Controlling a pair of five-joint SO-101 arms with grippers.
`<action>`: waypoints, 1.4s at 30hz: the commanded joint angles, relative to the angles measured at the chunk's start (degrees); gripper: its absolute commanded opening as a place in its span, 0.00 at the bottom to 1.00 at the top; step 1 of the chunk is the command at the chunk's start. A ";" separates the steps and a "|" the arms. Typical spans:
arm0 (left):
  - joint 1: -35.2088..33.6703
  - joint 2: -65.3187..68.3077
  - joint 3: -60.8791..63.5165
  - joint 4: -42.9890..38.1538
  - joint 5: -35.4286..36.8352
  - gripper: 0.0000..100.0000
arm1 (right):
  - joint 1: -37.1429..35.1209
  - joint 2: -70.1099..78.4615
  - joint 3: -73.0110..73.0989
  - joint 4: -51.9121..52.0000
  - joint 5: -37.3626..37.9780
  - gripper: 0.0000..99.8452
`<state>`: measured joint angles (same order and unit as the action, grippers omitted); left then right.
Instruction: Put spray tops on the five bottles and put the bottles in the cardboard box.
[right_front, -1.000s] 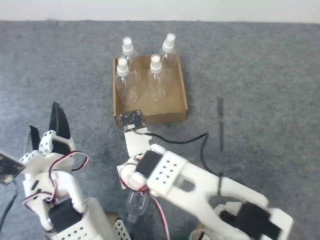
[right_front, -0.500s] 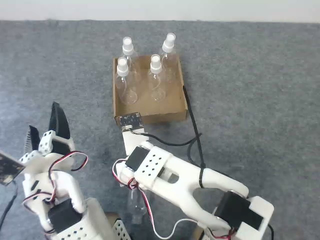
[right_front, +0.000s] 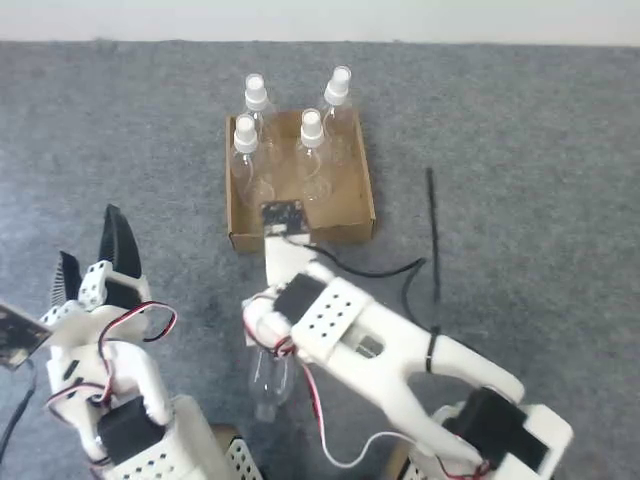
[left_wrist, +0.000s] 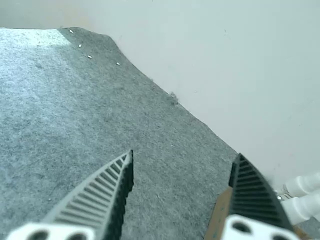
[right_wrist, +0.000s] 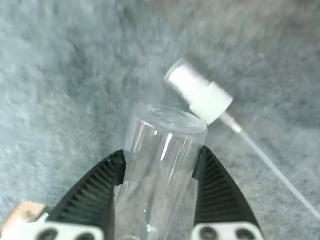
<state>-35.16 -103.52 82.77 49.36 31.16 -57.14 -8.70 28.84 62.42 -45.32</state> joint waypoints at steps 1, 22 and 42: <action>0.00 -0.79 -0.40 -1.85 -0.18 0.30 | 4.79 -7.08 -1.85 -0.75 -0.44 0.03; 0.00 -0.79 -0.31 -1.85 -0.26 0.30 | 21.76 -27.47 5.71 -0.84 -0.70 0.03; 0.00 -0.79 -0.22 -1.76 -0.35 0.30 | 43.47 -32.57 15.12 -1.63 -6.15 0.03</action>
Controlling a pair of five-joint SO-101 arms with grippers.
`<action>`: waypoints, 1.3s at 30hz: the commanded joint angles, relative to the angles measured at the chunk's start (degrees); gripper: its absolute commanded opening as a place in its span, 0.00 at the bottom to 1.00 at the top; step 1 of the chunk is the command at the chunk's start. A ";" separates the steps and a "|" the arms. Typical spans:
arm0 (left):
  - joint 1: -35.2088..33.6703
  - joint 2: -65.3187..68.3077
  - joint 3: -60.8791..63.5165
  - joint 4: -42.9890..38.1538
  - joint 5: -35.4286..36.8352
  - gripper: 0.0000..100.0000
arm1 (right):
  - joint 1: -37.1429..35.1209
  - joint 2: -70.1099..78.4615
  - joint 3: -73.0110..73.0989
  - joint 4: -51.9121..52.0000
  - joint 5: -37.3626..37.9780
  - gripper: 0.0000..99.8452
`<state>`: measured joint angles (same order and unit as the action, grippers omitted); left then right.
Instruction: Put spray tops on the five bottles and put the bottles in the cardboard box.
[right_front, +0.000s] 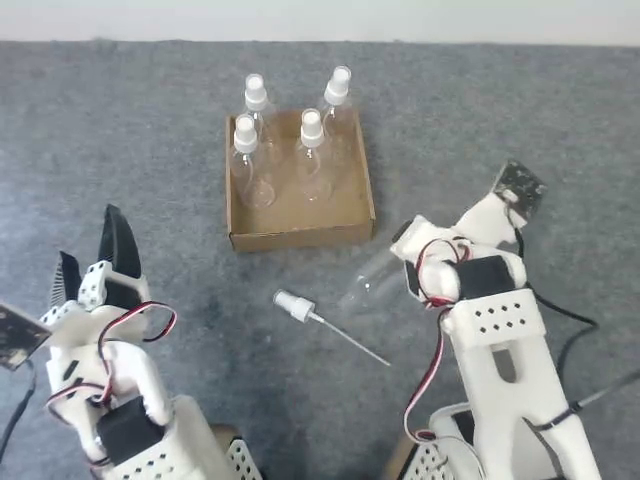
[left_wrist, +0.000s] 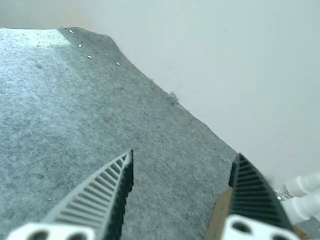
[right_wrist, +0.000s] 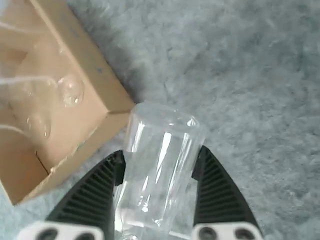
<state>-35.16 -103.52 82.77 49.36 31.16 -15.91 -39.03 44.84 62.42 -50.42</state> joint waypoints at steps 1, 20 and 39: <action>0.00 -0.79 -0.22 -1.76 -0.35 0.30 | 2.42 -2.24 -0.70 -2.42 -1.05 0.04; 0.00 -0.79 -0.13 -1.76 -0.35 0.30 | 2.51 -2.07 10.73 -15.16 -1.14 0.04; 0.00 -0.79 0.22 -1.85 -0.35 0.30 | 2.51 -2.15 10.81 -14.73 -0.88 0.14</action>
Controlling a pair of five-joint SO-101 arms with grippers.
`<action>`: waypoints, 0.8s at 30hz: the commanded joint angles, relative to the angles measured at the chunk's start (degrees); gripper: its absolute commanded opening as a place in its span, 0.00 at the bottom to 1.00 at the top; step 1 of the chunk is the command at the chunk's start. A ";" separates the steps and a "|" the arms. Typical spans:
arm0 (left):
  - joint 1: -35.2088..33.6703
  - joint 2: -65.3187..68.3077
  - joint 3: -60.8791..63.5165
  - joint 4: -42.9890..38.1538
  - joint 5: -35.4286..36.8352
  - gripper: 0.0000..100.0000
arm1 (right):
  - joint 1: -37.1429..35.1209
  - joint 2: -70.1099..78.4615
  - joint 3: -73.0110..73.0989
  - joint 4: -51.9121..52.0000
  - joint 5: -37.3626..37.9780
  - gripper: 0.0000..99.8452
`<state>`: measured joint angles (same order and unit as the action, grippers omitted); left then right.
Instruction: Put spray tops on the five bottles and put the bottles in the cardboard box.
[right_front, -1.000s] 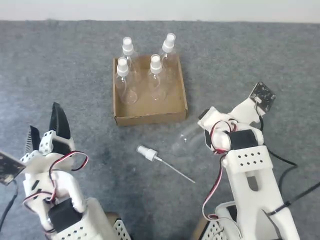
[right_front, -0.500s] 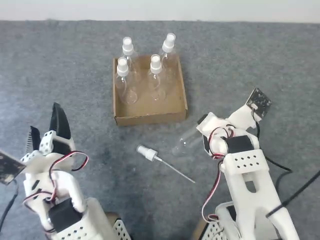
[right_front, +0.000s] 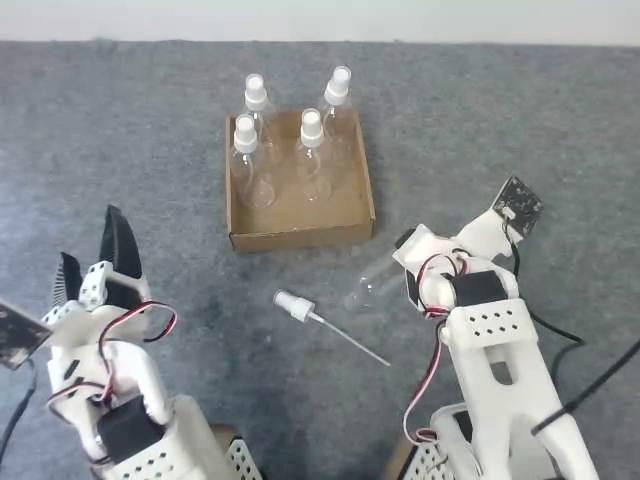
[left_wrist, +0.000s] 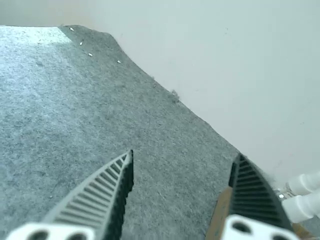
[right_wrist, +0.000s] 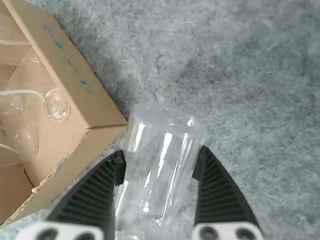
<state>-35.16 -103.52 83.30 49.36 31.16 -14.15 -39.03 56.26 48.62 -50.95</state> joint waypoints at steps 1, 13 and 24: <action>0.00 -0.79 -0.31 -1.85 -0.35 0.30 | 0.75 -2.24 -0.62 -0.92 -0.35 0.18; 0.00 -0.79 -0.22 -1.85 -0.35 0.30 | 0.66 -3.38 -2.37 -0.04 2.20 0.29; 0.09 -0.79 -0.22 -1.85 -0.35 0.30 | 0.57 -12.35 -16.18 18.15 13.98 0.27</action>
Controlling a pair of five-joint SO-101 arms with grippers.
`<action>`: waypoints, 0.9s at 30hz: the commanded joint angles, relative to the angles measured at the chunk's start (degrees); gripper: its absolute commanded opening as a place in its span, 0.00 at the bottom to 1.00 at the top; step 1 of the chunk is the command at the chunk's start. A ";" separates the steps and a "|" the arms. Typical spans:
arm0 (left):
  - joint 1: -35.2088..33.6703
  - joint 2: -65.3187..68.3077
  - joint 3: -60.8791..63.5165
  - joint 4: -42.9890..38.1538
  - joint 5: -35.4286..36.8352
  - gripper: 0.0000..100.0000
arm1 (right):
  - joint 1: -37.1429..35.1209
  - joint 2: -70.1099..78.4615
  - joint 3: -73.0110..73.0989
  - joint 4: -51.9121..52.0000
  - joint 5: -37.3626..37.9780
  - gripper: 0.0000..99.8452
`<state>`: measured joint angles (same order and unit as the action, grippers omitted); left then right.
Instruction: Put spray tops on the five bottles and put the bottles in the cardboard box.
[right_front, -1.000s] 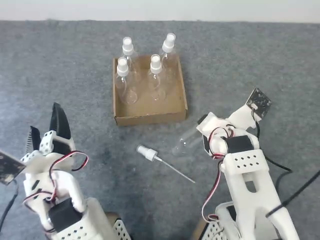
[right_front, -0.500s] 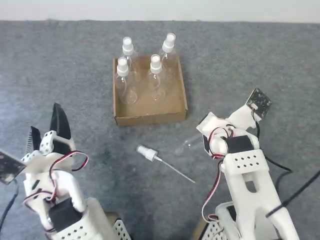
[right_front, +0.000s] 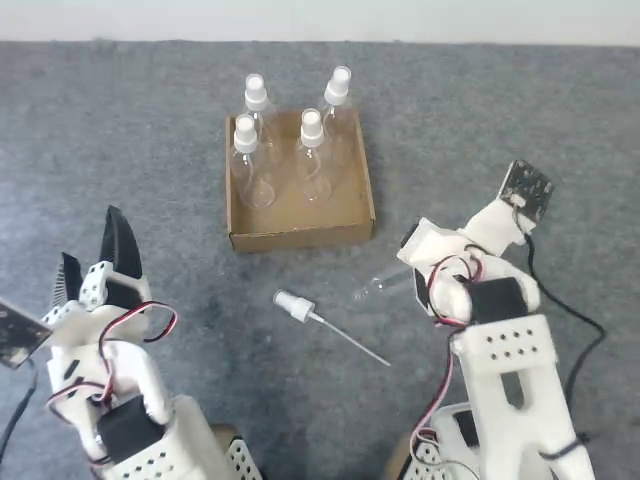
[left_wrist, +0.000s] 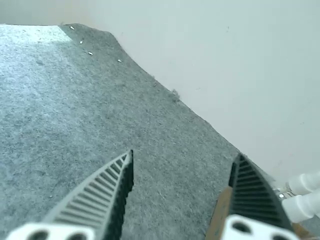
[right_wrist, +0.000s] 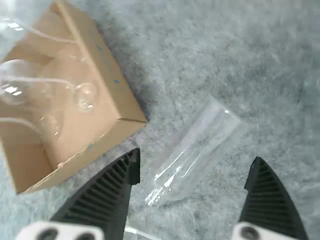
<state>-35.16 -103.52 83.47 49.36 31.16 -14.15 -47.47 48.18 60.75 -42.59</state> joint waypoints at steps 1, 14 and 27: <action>0.09 -0.79 -0.40 -1.85 -0.35 0.30 | 0.57 -4.09 -9.23 7.25 7.47 0.26; 0.09 -0.79 -0.31 -1.85 -0.35 0.30 | 1.98 -4.62 -11.69 13.67 30.86 0.20; 0.09 -0.79 -0.31 -1.85 -0.35 0.30 | 2.42 -4.18 -11.60 18.07 66.81 0.20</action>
<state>-35.16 -103.52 83.47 49.36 31.16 -12.04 -49.67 40.26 77.19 17.19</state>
